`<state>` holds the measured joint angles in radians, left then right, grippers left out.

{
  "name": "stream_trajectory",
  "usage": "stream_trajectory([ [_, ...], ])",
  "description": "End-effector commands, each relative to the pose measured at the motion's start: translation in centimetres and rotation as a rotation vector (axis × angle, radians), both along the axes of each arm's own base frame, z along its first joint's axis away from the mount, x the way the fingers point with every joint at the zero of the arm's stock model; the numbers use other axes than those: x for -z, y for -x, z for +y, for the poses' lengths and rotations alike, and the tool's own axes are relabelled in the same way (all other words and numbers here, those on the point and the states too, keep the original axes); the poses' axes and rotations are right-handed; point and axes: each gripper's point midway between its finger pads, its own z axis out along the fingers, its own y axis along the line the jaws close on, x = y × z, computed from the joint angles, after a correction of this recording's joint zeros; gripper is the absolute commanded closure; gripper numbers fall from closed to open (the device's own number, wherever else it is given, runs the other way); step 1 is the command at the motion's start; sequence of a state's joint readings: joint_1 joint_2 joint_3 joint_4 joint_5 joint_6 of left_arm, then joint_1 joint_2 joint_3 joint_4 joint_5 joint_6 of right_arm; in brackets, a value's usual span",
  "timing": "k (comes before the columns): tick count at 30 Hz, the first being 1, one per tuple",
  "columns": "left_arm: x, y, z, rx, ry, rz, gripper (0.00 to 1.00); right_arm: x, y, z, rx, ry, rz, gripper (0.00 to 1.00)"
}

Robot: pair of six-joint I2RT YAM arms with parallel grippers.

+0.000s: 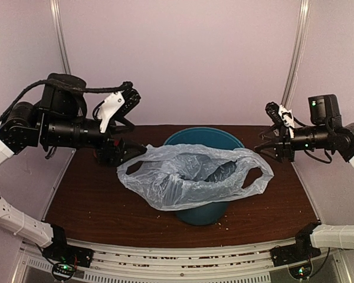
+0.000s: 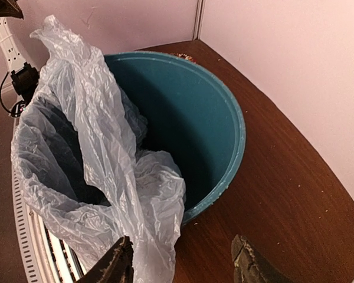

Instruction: Put the trash bags into the trash bin

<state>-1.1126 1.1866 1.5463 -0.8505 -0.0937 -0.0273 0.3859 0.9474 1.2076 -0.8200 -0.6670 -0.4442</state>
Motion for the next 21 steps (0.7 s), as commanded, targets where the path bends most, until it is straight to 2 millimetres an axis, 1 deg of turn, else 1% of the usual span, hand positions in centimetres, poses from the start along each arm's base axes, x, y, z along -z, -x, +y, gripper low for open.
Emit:
stream_trajectory([
  [1, 2.6, 0.8, -0.8, 0.066, -0.083, 0.067, 0.23, 2.9, 1.2, 0.1, -0.064, 0.05, 0.063, 0.42],
  [4, 3.4, 0.3, -0.6, 0.04, -0.115, 0.062, 0.24, 3.5, 1.1, 0.2, -0.068, 0.054, 0.071, 0.42],
  [8, 4.5, -0.6, -0.5, 0.0, -0.155, 0.045, 0.3, 4.2, 0.8, 0.2, -0.068, 0.066, 0.083, 0.44],
  [10, 4.9, -0.9, -0.6, -0.011, -0.163, 0.039, 0.35, 4.1, 0.7, 0.3, -0.063, 0.061, 0.079, 0.48],
  [12, 5.6, -1.8, -0.4, -0.051, -0.192, 0.02, 0.42, 3.8, 0.3, 0.2, -0.04, 0.054, 0.073, 0.53],
  [16, 7.2, -4.0, 0.3, -0.154, -0.264, -0.015, 0.47, 3.4, -0.1, 0.3, -0.026, 0.042, 0.077, 0.61],
  [19, 7.5, -4.9, -0.1, -0.17, -0.252, -0.025, 0.55, 3.5, -0.5, 0.6, -0.025, 0.036, 0.099, 0.71],
  [20, 7.4, -5.2, -0.3, -0.171, -0.24, -0.03, 0.57, 3.6, -0.7, 0.6, -0.023, 0.038, 0.108, 0.74],
  [21, 7.4, -5.5, -0.4, -0.172, -0.23, -0.036, 0.62, 3.8, -0.8, 0.7, -0.023, 0.041, 0.117, 0.76],
])
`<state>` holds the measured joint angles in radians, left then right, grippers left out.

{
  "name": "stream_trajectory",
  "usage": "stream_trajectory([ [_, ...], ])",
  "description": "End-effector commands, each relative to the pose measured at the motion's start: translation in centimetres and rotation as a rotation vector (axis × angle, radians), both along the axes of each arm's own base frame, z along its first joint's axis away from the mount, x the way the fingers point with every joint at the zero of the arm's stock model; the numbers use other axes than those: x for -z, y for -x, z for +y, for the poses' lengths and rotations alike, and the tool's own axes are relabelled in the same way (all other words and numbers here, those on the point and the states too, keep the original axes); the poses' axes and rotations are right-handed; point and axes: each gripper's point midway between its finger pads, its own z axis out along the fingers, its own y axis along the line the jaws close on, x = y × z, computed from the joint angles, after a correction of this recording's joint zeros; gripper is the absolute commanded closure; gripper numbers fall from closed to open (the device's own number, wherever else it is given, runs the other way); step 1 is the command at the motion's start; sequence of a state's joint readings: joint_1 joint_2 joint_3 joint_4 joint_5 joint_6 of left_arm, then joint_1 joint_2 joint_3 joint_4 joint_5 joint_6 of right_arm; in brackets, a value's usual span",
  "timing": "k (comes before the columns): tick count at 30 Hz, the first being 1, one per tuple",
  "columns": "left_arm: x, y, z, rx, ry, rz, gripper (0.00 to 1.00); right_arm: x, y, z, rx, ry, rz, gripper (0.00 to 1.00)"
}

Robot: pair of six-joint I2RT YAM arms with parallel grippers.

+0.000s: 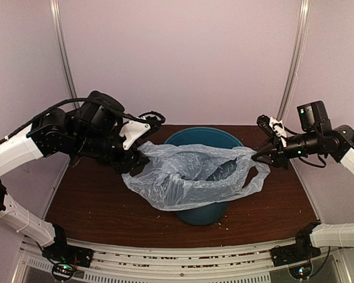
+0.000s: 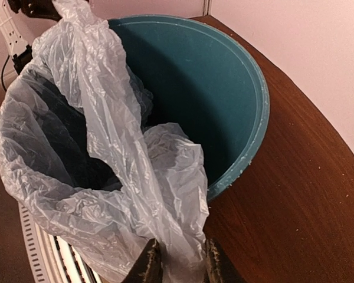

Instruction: Put the trash bags into the trash bin

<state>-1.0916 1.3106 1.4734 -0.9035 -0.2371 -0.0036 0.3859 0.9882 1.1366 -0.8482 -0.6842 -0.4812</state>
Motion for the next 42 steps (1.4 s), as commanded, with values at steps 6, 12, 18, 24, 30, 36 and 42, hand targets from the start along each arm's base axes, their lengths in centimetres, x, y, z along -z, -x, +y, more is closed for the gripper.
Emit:
stream_trajectory([
  [6, 0.3, -4.9, -0.2, -0.073, 0.071, -0.093, 0.83, -0.7, -1.6, 0.7, 0.027, -0.027, 0.031, 0.9],
  [12, 0.8, -7.4, -0.1, -0.068, 0.112, -0.11, 0.96, -1.5, -2.6, 0.8, 0.058, -0.033, 0.038, 0.92],
  [18, 1.8, -10.3, -0.2, -0.092, 0.156, -0.098, 1.0, -0.9, -5.0, 0.2, 0.141, -0.007, 0.046, 0.96],
  [24, 3.4, -12.1, -0.6, -0.137, 0.19, -0.04, 1.0, -1.0, -6.1, 0.7, 0.141, -0.02, 0.054, 0.94],
  [30, 4.0, -12.1, -2.4, -0.106, 0.249, 0.016, 1.0, -0.3, -7.5, 0.9, 0.163, -0.023, 0.066, 0.91],
  [36, 4.4, -12.1, -2.8, -0.101, 0.26, 0.038, 1.0, -0.7, -6.8, 1.0, 0.132, -0.019, 0.065, 0.66],
  [42, 3.7, -12.1, -2.6, -0.106, 0.266, 0.022, 1.0, -3.0, -5.1, 0.9, 0.085, -0.045, 0.016, 0.64],
])
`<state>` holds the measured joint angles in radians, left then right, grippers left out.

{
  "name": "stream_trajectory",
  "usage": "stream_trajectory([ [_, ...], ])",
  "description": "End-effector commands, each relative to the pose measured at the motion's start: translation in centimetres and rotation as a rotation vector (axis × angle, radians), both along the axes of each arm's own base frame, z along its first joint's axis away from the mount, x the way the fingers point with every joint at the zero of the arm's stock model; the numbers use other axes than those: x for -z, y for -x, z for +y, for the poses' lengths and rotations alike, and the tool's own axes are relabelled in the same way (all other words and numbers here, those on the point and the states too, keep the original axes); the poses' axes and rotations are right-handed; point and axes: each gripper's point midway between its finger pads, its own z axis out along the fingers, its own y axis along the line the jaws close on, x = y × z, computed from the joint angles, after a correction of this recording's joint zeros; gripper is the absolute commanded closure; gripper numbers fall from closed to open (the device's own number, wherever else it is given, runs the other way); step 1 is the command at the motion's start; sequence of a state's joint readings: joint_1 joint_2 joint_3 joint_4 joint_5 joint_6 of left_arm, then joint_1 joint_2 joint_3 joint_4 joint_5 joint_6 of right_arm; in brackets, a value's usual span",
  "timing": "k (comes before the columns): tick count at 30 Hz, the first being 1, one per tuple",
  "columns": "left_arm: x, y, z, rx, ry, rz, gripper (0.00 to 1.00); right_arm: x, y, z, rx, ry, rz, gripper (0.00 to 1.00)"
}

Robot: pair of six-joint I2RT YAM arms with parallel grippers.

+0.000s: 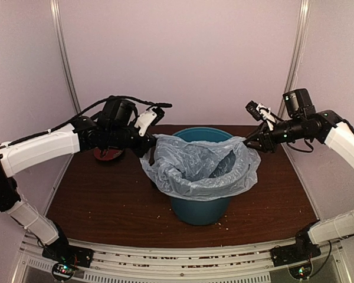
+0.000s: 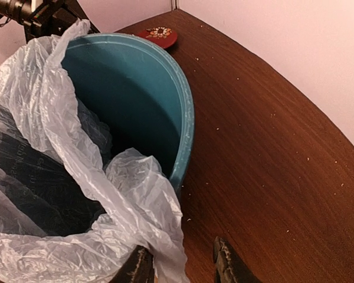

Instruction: Put the trash bags into the trash bin

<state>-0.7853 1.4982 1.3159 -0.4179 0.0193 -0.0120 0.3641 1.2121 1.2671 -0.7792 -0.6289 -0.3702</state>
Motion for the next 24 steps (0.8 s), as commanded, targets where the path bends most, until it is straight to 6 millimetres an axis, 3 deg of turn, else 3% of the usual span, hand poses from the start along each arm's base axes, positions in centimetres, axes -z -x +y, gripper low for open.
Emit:
stream_trajectory([
  [1, -1.6, -0.4, -0.4, -0.001, 0.051, -0.035, 1.0, -3.3, 1.3, 0.1, -0.042, -0.042, -0.078, 0.64],
  [7, -1.8, -0.6, -0.1, -0.014, 0.045, -0.05, 1.0, -2.8, 1.3, 0.7, -0.087, -0.047, -0.054, 0.64],
  [10, -1.9, -0.6, 0.0, -0.015, 0.045, -0.051, 1.0, -3.3, 1.2, 1.2, -0.098, -0.078, -0.061, 0.57],
  [13, -2.0, -0.6, 0.0, -0.016, 0.046, -0.056, 1.0, -3.5, 0.4, 1.3, -0.091, -0.068, -0.069, 0.56],
  [24, -2.7, -0.6, 0.3, -0.022, 0.045, -0.076, 1.0, -1.3, 0.5, 1.6, -0.128, -0.013, -0.022, 0.56],
])
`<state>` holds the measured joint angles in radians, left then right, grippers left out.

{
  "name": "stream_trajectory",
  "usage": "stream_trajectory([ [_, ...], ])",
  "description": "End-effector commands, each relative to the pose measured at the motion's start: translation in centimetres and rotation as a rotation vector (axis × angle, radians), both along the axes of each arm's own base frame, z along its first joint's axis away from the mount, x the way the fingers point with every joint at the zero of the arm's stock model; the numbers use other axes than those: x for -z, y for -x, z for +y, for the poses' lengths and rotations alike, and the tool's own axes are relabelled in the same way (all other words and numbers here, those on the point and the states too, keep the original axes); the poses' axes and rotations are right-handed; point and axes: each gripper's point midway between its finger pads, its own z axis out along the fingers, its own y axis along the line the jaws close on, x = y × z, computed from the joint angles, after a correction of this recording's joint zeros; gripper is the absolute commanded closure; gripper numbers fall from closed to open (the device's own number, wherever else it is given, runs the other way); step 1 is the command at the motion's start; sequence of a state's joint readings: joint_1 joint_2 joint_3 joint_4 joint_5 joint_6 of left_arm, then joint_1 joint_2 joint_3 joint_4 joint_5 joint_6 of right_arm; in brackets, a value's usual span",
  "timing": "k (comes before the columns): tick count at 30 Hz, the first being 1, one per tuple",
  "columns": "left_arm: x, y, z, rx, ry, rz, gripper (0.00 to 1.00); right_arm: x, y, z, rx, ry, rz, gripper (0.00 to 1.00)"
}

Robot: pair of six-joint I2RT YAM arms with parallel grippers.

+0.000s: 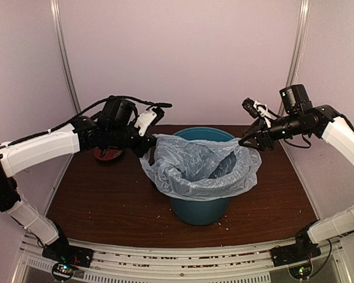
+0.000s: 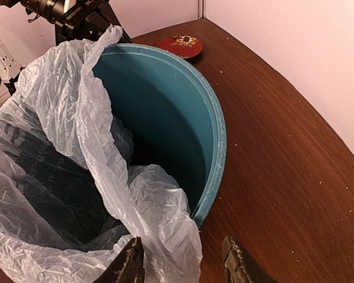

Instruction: Put the trash bags into the trash bin

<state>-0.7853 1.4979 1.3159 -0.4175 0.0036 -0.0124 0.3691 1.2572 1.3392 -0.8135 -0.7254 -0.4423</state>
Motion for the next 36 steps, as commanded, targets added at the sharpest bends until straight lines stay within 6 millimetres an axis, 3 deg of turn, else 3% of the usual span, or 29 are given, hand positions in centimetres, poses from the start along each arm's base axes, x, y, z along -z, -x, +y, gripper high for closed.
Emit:
stream_trajectory([
  [1, -2.7, -0.4, 0.1, -0.007, 0.049, -0.072, 1.0, 0.3, 0.0, 0.1, -0.01, 0.012, 0.0, 0.59],
  [7, -2.5, -0.9, 0.5, -0.035, 0.02, -0.077, 1.0, -1.3, -1.2, 0.4, 0.036, -0.037, -0.028, 1.0],
  [12, -1.7, -2.1, 0.3, -0.064, -0.014, -0.061, 1.0, -0.9, -3.0, 0.4, 0.09, -0.024, -0.019, 1.0],
  [18, -1.1, -3.6, -1.4, -0.068, 0.0, -0.038, 1.0, 0.3, -5.5, 0.5, 0.151, -0.013, 0.003, 1.0],
  [23, 1.3, -4.6, -2.9, -0.063, -0.002, 0.022, 1.0, 0.4, -7.7, 0.3, 0.217, -0.013, -0.004, 1.0],
  [28, 3.9, -4.0, -3.1, -0.056, 0.002, 0.077, 1.0, 3.3, -8.6, -0.1, 0.256, 0.022, 0.051, 1.0],
  [36, 8.2, -2.2, -1.5, -0.077, -0.034, 0.164, 1.0, 7.8, -7.5, -0.6, 0.261, 0.054, 0.123, 1.0],
])
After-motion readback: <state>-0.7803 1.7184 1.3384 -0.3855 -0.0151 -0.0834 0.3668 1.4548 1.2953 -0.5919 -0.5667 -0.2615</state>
